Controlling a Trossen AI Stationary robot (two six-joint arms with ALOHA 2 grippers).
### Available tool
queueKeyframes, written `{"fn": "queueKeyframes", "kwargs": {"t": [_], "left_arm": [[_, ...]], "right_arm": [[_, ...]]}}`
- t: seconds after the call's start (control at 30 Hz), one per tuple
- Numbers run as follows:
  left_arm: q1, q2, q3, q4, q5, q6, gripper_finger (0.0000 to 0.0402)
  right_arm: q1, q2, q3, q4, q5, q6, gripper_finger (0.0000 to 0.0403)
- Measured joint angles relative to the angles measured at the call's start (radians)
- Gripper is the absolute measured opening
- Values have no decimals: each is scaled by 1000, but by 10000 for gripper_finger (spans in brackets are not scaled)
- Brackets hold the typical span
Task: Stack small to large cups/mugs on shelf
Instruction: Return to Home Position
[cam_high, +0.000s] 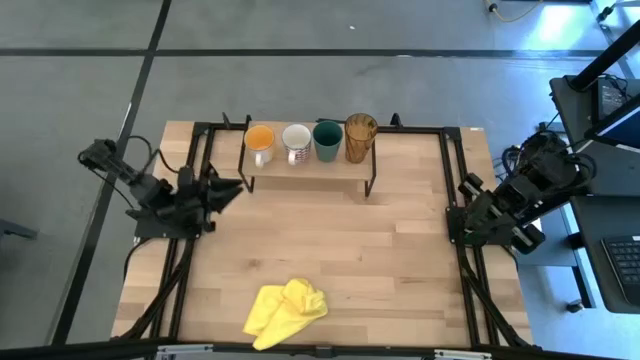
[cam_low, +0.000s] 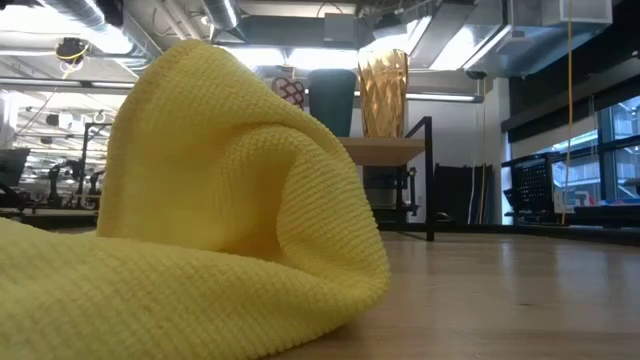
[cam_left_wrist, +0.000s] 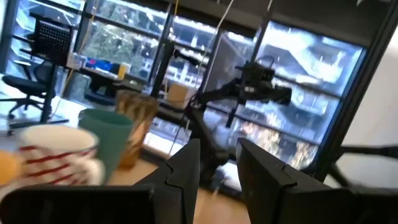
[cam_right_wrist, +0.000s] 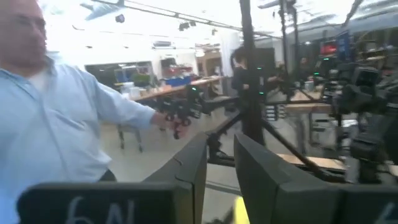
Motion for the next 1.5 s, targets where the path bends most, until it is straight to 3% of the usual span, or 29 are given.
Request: {"fn": "queueKeyframes", "kwargs": {"t": [0.2,0.37,0.43,0.63,0.83,1.0,1.33,1.5], "left_arm": [[0,-244,0,-479,8,-150,98],[0,-388,0,-898,6,-396,98],[0,-418,0,-978,-15,-455,98],[0,-478,0,-1072,-41,-446,98],[0,-477,-7,-1201,-129,-627,98],[0,-477,-28,-1242,-43,-700,98],[0,-476,-203,-1226,58,-810,98],[0,-458,-205,-1214,112,-721,98]], "right_arm": [[0,-118,-108,-41,14,-148,83],[0,-196,-195,-19,279,-181,83],[-1,-221,-235,54,319,-250,83],[-1,-332,-381,265,358,-389,83],[-4,-403,-586,514,371,-418,83],[-23,-405,-775,803,366,-442,83],[-57,-405,-794,785,343,-416,83],[-57,-405,-794,723,343,-444,83]]}}
